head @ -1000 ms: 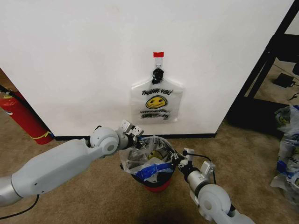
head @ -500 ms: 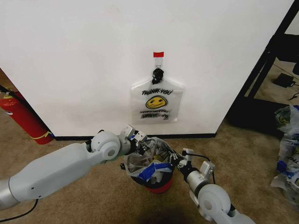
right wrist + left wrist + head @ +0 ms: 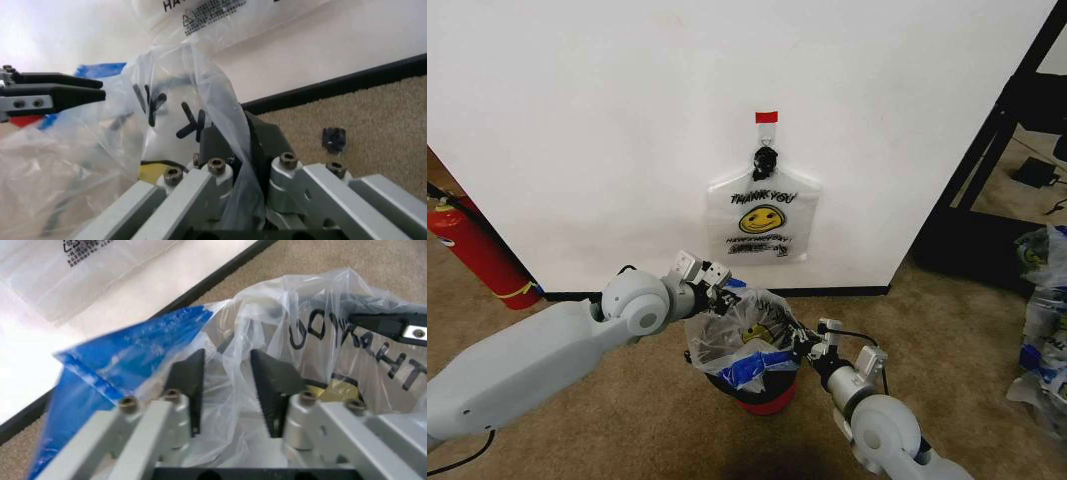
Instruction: Pick up the garbage bag from the wall and place it over the trash bin.
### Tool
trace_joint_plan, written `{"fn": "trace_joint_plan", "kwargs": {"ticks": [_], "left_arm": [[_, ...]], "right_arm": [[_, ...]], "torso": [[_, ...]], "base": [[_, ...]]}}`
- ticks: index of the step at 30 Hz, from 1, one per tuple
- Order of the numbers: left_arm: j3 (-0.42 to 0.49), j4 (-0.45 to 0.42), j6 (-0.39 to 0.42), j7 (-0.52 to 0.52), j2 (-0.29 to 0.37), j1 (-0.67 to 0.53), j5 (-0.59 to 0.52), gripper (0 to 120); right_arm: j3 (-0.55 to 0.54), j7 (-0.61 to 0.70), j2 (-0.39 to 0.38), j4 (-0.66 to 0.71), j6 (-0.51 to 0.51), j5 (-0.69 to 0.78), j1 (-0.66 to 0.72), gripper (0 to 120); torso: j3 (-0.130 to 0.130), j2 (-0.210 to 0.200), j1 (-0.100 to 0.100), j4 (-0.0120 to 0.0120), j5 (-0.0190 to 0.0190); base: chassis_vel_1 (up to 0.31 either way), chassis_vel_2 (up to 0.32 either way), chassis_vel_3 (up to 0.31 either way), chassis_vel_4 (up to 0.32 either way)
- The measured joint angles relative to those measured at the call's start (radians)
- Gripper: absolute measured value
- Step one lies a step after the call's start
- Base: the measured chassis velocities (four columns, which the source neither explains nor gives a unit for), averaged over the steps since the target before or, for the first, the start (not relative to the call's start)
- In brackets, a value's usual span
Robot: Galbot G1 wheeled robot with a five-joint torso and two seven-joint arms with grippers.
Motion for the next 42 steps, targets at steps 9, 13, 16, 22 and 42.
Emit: {"fn": "trace_joint_plan", "kwargs": {"ticks": [9,13,16,22,42], "left_arm": [[-0.023,-0.022,0.0,0.002,0.011,0.013,-0.007,69],[-0.183,-0.119,-0.001,0.009,0.08,0.102,-0.034,81],[-0.29,-0.181,0.0,0.033,0.129,0.174,-0.066,94],[-0.348,-0.182,0.0,0.046,0.155,0.245,-0.049,99],[-0.215,0.036,-0.047,0.08,0.075,0.205,0.087,79]], "right_arm": [[0.001,0.0,0.002,0.003,0.0,-0.003,-0.001,2],[0.007,0.002,0.004,0.006,0.0,-0.01,-0.003,2],[0.007,0.002,0.006,0.004,-0.001,-0.014,-0.004,2],[0.002,0.004,0.012,0.0,-0.001,-0.016,-0.001,2],[-0.006,0.006,0.007,-0.006,-0.003,0.0,0.017,2]], "torso": [[0.0,0.0,0.0,-0.0009,-0.0006],[0.0,0.0,0.0,0.0009,0.0014],[0.0,0.0,0.0,0.0005,-0.0003],[0.0,0.0,0.0,-0.0002,-0.0001],[0.0,0.0,0.0,0.0001,0.0]], "base": [[0.0,0.0,0.0,0.0],[0.0,0.0,0.0,0.0],[0.0,0.0,0.0,0.0],[0.0,0.0,0.0,0.0],[0.0,0.0,0.0,0.0]]}}
